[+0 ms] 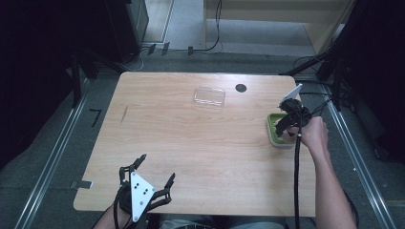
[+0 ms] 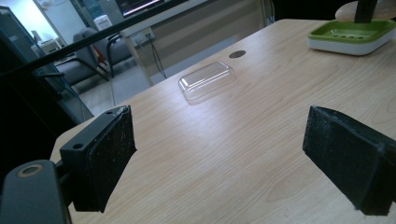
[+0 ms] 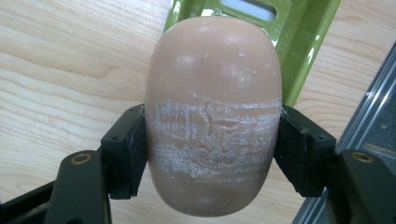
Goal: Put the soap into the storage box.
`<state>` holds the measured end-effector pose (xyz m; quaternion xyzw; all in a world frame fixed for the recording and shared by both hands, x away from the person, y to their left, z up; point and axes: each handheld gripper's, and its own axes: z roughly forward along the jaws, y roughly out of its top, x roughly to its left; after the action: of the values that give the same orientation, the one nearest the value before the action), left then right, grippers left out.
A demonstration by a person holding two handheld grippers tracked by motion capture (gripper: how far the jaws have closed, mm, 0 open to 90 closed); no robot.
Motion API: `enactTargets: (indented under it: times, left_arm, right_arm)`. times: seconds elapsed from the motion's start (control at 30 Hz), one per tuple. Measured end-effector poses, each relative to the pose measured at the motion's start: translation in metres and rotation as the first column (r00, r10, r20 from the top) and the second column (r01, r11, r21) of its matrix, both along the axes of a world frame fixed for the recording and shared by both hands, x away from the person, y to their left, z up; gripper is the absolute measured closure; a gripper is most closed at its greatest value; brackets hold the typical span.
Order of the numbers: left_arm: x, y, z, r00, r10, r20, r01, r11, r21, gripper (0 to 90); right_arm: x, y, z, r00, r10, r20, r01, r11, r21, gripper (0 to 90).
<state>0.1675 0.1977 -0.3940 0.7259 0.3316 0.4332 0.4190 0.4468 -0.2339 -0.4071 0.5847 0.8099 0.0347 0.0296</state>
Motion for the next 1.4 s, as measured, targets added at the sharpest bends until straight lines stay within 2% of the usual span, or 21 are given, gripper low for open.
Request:
enactTargets:
  times: [0.17, 0.37, 0.67, 1.4]
  left_arm:
    - [0.000, 0.000, 0.000, 1.0000, -0.001, 0.000, 0.001, 1.0000, 0.001, 9.9]
    - [0.000, 0.000, 0.000, 1.0000, 0.000, 0.000, 0.000, 1.0000, -0.001, 9.9]
    - [0.000, 0.000, 0.000, 1.0000, -0.001, -0.002, 0.001, 1.0000, 0.000, 9.9]
    - [0.000, 0.000, 0.000, 1.0000, -0.003, 0.000, 0.003, 1.0000, 0.006, 9.9]
  right_arm:
    - [0.004, 0.002, 0.001, 0.9999, -0.002, 0.012, 0.002, 0.9999, 0.014, 33.2]
    - [0.011, 0.000, -0.002, 0.9989, -0.046, 0.014, 0.045, 0.9985, 0.030, 33.2]
    - [0.021, 0.001, -0.008, 0.9975, -0.070, 0.009, 0.069, 0.9968, 0.040, 33.2]
    - [0.031, -0.007, -0.024, 0.9904, -0.138, -0.001, 0.138, 0.9885, 0.062, 33.2]
